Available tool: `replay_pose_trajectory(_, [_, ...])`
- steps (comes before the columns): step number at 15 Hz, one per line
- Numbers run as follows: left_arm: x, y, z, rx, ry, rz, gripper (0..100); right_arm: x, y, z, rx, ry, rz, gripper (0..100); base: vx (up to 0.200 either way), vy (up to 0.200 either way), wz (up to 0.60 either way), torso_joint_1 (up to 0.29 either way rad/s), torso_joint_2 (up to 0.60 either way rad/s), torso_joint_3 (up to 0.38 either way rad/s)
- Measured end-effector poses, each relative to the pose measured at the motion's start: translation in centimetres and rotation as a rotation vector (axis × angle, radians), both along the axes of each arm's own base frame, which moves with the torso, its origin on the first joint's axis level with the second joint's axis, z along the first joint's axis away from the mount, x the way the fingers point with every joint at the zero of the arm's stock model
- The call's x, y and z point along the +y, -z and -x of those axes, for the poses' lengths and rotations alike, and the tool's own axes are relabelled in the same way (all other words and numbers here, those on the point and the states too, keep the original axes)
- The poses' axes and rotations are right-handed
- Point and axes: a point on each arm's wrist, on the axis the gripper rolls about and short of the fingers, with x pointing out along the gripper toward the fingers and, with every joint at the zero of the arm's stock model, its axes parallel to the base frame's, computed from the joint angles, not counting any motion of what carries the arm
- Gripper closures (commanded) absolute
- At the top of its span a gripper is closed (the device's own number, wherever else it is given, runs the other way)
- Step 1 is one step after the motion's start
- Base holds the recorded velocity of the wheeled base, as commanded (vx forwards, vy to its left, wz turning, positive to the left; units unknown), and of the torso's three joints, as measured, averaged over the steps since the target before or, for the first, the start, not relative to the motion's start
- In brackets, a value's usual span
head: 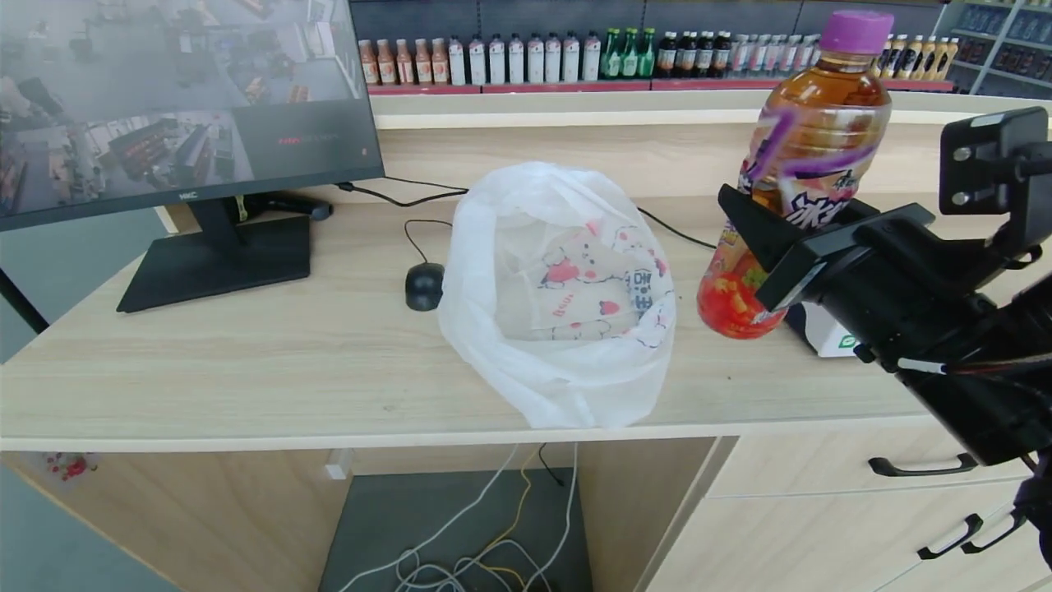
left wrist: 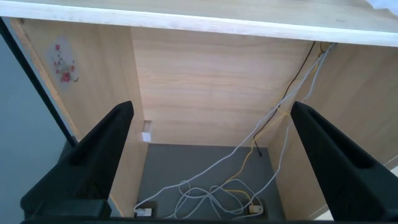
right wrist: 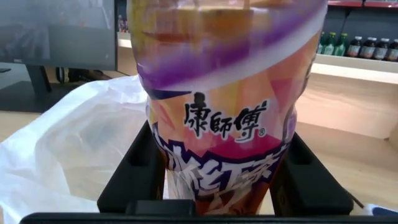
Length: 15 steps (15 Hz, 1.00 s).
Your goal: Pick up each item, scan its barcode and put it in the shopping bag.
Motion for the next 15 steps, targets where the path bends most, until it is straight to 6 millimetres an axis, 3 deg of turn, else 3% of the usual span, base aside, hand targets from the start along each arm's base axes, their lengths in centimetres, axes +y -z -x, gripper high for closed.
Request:
replay_pose_trajectory(10, [0.0, 0.0, 0.0, 0.002, 0.001, -0.034, 0, 0.2, 0.2, -0.2, 0.01, 0.004, 0.004, 100, 0.0, 0.02, 0.0, 0.0, 0.0, 0.0])
replay_pose_trajectory(15, [0.0, 0.0, 0.0, 0.002, 0.0, -0.033, 0, 0.9, -3.0, -2.6, -0.026, 0.013, -0.045, 100, 0.0, 0.0, 0.0, 0.0, 0.0, 0.0])
